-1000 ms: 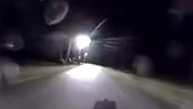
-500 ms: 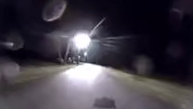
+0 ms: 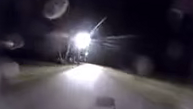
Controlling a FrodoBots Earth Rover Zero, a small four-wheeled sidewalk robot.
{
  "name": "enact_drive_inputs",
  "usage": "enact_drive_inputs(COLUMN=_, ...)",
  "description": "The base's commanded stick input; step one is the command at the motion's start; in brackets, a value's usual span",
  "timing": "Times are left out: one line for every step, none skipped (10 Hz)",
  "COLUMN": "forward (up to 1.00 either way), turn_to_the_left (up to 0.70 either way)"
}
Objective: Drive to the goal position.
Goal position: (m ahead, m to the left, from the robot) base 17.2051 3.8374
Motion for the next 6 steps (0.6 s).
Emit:
enact_drive_inputs(forward=1.0, turn_to_the_left=0.03)
enact_drive_inputs(forward=1.0, turn_to_the_left=0.03)
enact_drive_inputs(forward=1.0, turn_to_the_left=0.05)
enact_drive_inputs(forward=1.0, turn_to_the_left=0.09)
enact_drive_inputs(forward=1.0, turn_to_the_left=0.12)
enact_drive_inputs(forward=1.0, turn_to_the_left=0.13)
